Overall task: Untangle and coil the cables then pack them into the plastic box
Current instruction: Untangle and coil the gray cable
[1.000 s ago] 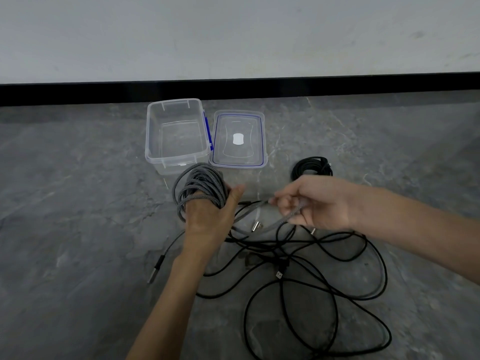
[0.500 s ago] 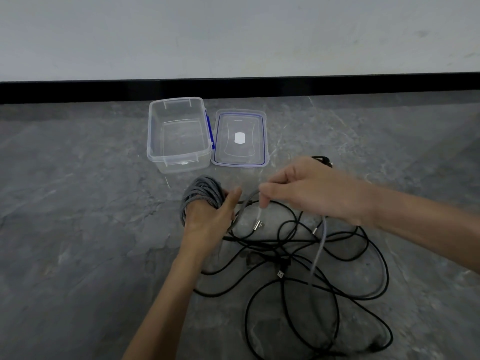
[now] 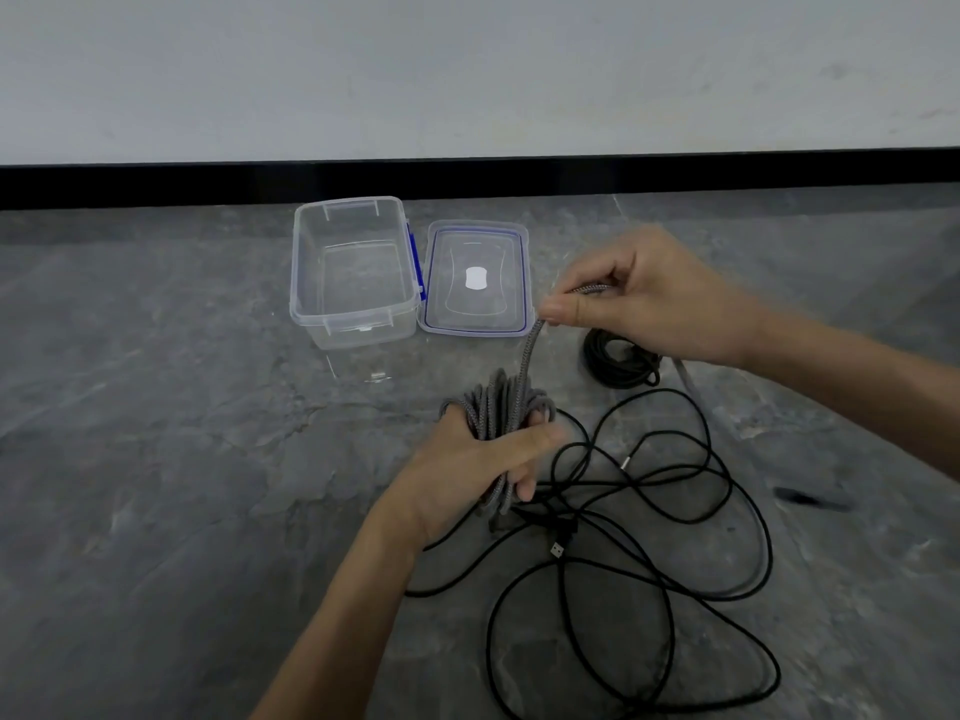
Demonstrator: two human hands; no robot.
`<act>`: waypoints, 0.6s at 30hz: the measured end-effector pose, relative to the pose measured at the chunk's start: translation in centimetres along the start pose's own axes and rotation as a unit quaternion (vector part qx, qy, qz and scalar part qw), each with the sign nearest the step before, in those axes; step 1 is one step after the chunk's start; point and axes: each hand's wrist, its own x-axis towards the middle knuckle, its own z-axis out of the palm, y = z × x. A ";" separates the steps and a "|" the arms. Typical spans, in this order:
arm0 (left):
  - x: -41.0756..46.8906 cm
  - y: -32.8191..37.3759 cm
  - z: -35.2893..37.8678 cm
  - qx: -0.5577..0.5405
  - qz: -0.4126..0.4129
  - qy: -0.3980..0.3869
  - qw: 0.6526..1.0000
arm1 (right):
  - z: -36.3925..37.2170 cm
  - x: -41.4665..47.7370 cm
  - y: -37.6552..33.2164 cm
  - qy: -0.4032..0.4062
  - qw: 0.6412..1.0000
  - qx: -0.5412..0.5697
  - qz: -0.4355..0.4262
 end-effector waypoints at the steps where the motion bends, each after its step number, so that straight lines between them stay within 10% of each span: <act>1: 0.0 0.3 0.4 -0.025 0.006 -0.008 1.000 | 0.0 0.1 0.7 0.013 1.000 0.005 0.008; 7: 0.1 1.0 1.2 -0.191 0.026 -0.051 0.980 | 1.5 -0.4 3.3 0.043 0.999 0.003 0.027; 18: 0.2 2.7 0.1 -0.524 0.078 -0.152 0.834 | 5.3 -2.0 2.9 -0.035 0.936 0.273 0.218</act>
